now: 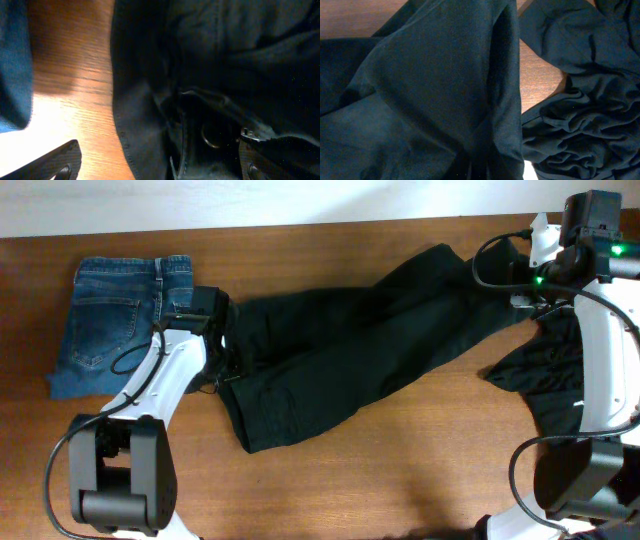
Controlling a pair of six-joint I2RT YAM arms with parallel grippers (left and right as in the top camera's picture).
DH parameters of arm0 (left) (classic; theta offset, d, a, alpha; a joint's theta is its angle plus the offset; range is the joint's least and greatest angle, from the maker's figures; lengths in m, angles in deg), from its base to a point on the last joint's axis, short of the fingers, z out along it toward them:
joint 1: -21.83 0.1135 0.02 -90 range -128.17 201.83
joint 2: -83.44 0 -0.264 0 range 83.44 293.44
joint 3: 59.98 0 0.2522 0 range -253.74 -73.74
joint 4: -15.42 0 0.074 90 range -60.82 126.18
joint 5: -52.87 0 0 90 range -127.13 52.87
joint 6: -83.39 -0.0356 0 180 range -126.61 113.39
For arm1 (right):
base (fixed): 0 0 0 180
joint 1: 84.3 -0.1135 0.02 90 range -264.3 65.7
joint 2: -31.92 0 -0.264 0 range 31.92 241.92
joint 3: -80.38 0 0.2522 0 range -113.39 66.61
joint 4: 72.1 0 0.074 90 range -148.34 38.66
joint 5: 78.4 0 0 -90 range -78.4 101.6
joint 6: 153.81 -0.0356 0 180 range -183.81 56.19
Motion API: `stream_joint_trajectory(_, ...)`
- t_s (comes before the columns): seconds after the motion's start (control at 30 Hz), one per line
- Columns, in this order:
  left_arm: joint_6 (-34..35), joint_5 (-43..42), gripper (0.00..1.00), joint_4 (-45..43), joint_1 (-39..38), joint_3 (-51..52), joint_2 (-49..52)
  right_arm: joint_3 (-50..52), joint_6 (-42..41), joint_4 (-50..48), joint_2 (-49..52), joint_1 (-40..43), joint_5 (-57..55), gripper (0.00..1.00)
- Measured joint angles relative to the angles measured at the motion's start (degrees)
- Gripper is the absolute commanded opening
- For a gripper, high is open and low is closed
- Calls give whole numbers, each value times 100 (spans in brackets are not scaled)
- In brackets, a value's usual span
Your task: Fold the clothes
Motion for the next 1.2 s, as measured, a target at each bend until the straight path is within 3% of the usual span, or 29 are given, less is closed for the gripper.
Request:
stream_joint_trajectory(0.33, -542, -1370, 89, -188, 4, 2, 0, 0, -7, -13, 0, 0, -2, 4)
stream_joint_trajectory(0.37, -573, -1427, 82, -262, 4, 2, 0, 0, -7, -13, 0, 0, -2, 4)
stream_joint_trajectory(0.5, -662, -1569, 67, -411, 4, 2, 0, 0, -7, -13, 2, 0, 0, 4)
stream_joint_trajectory(0.9, -680, -1705, 67, 514, 4, -2, 0, 0, -7, -13, 2, 0, -2, 4)
stream_joint_trajectory(1.2, -678, -2291, 68, 1469, -28, 7, 0, 0, -4, -11, 2, 0, -2, 4)
